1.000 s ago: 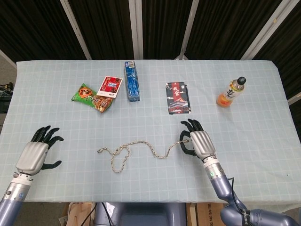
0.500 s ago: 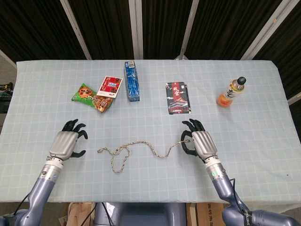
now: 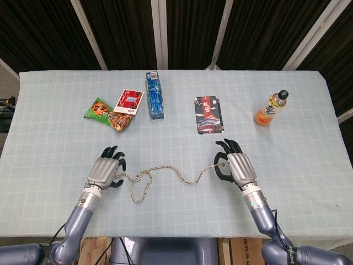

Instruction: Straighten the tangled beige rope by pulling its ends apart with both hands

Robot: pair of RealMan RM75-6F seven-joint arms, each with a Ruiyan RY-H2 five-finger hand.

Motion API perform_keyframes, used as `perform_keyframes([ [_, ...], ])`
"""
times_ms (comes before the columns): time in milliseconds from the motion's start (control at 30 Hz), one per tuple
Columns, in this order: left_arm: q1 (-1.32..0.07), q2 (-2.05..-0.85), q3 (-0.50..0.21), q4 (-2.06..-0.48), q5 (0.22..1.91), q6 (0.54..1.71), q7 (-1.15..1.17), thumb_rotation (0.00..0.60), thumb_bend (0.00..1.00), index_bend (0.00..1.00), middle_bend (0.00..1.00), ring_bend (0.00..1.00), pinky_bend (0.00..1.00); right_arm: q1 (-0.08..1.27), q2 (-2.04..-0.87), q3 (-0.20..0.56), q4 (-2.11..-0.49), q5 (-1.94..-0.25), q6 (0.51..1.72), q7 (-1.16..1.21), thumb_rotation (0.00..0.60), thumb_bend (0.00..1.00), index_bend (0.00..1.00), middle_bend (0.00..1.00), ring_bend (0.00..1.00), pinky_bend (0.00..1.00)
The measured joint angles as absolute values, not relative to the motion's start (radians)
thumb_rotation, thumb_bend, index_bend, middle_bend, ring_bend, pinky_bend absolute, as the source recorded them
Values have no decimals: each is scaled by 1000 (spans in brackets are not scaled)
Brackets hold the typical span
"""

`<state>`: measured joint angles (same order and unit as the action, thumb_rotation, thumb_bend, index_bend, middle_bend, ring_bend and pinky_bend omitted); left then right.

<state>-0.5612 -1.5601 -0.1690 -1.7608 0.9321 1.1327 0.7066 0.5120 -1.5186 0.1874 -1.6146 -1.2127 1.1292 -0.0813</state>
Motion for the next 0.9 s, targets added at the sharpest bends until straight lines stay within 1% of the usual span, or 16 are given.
perform_keyframes([
  [300,-592,-1604,-167,-1726,879,1144,722,600,410,513,210,6,0,511,-1517,190,-1607,-1212,1128,-76,600,502,598,178,0,0],
  [700,-618,-1626,-157,-1704,844,1153,723,600,428,527,212,6,0,509,-1517,194,-1605,-1209,1125,-70,600,502,605,183,0,0],
  [900,-626,-1635,-150,-1701,839,1155,718,600,470,559,225,15,0,509,-1518,195,-1606,-1208,1125,-70,600,503,605,184,0,0],
])
